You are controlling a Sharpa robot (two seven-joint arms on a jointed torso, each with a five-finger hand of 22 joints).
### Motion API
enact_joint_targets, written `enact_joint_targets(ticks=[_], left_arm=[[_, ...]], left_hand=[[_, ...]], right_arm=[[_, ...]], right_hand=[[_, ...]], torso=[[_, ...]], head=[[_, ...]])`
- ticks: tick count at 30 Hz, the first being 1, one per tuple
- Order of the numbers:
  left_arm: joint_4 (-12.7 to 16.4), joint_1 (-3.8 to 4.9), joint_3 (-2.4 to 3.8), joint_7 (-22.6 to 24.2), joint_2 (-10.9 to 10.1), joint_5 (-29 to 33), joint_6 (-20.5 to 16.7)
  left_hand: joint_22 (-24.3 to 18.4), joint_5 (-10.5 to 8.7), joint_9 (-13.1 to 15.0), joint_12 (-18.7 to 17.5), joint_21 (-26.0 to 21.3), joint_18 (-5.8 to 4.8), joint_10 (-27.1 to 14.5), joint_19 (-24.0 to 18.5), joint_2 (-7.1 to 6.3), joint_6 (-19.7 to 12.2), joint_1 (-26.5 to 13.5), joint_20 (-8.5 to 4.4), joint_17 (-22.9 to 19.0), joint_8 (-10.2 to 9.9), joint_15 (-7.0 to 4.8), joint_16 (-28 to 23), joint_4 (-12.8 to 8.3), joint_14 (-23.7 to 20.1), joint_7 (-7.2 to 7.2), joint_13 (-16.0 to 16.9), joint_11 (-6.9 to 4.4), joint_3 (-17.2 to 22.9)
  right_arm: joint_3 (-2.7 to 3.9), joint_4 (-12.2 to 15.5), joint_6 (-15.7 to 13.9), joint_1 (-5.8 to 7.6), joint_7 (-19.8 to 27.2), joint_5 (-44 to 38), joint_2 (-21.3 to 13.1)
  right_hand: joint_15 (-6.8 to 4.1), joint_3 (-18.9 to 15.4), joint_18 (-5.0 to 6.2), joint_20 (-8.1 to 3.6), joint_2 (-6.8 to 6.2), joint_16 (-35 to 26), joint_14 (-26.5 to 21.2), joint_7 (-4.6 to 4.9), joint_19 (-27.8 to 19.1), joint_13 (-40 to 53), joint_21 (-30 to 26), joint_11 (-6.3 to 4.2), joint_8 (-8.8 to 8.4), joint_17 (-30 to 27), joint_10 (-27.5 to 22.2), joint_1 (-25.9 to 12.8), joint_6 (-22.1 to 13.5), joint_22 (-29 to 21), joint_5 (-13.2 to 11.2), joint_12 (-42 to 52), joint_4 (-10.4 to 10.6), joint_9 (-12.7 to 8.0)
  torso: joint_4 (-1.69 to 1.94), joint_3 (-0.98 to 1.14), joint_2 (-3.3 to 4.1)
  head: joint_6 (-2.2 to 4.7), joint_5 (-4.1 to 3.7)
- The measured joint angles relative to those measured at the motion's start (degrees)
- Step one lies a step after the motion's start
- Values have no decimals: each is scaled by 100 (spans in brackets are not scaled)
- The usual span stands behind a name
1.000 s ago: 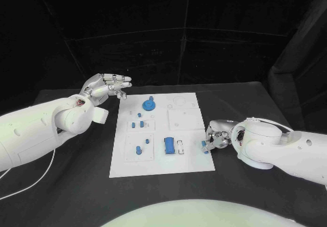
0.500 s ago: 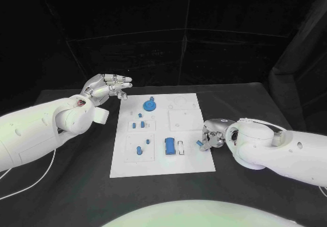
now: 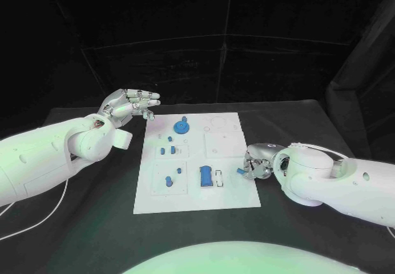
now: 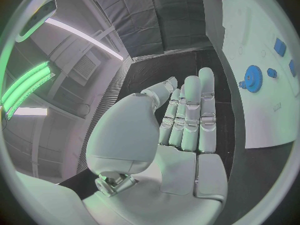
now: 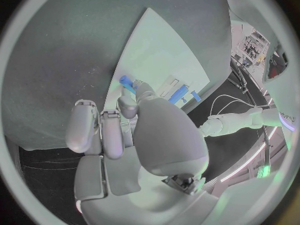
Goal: Assemble the parts on the task board
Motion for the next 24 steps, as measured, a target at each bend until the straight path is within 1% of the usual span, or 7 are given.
enact_joint_targets(ticks=[1, 5, 10, 13, 16, 22, 24], left_arm=[[0, 0, 0, -1, 0, 0, 0], [0, 0, 0, -6, 0, 0, 1], [0, 0, -1, -10, 0, 0, 3], [0, 0, -1, -13, 0, 0, 3], [1, 0, -1, -14, 0, 0, 4], [6, -1, -2, -17, 0, 0, 5], [6, -1, -2, -18, 0, 0, 5]], left_hand=[[0, 0, 0, 0, 0, 0, 0, 0, 0, 0, 0, 0, 0, 0, 0, 0, -11, 0, 0, 0, 0, -11], [0, 0, 0, 0, 0, 0, 0, 0, 26, -21, 26, 0, 0, 0, 0, 0, -14, 0, 21, 0, 0, -14], [1, 0, 0, 12, 0, 0, -13, 0, 26, -21, 26, 0, -3, 0, 0, 0, -31, 0, 21, 0, 13, 2], [1, -1, 0, 22, 0, 0, -21, 0, 26, -21, 26, 0, -6, 0, 0, 0, -37, 0, 21, 0, 21, 8], [1, -1, 0, 22, 0, 0, -21, 0, 26, -21, 26, 0, -6, 0, 0, 0, -37, 0, 21, 0, 21, 8], [1, -1, 0, 22, 0, 0, -20, 0, 26, -21, 26, 0, -6, 0, 0, 0, -37, 0, 21, 0, 21, 9], [1, -1, 0, 22, 0, 0, -20, 0, 26, -21, 26, 0, -5, 0, 0, 0, -37, 0, 21, 0, 21, 9]], right_arm=[[-1, 15, -35, 0, -5, 67, -19], [-23, 97, -239, -23, -16, 384, -78], [-55, 221, -485, -64, -17, 734, -106], [-58, 293, -623, -68, -13, 911, -102], [-58, 326, -757, -68, -4, 1073, -49], [-56, 301, -964, -67, 16, 1367, 112], [-56, 278, -1014, -66, 19, 1437, 160]], right_hand=[[0, 347, 0, 14, -181, -3, 0, -16, -14, 6, 0, 0, -37, 0, 0, -89, 17, 2, 2, 19, -14, -12], [-24, 1029, 0, 21, -559, -4, 21, -37, -21, 78, 0, -9, -53, 0, 38, -454, 108, 22, -217, 86, 40, -1], [-25, 1168, 0, 21, -736, -3, 21, -59, -21, 132, 0, 0, -50, 0, 131, -811, 170, 72, -395, 195, 123, 31], [-25, 1095, 0, 19, -891, 45, 21, -61, -19, 201, 0, -13, -45, -1, 180, -1018, 207, 128, -86, 293, 197, 60], [-25, 1057, 0, -1, -940, 45, 21, -61, 1, 250, 27, -2, -45, -1, 211, -1130, 207, 159, 21, 355, 235, 62], [-45, 911, -3, -3, -930, 79, 0, -93, 45, 329, 68, -32, -18, -1, 282, -1334, 278, 222, 196, 447, 283, 84], [-45, 838, -93, -10, -883, 112, 0, -114, 52, 361, 68, -52, 16, -1, 302, -1391, 338, 255, 274, 483, 305, 107]], torso=[[0, 0, 0], [1, -1, 1], [1, -2, 2], [1, -3, 2], [1, -5, 2], [1, -7, 3], [1, -7, 3]], head=[[0, 1], [9, 2], [8, 16], [4, 25], [-1, 32], [-4, 41], [-6, 41]])
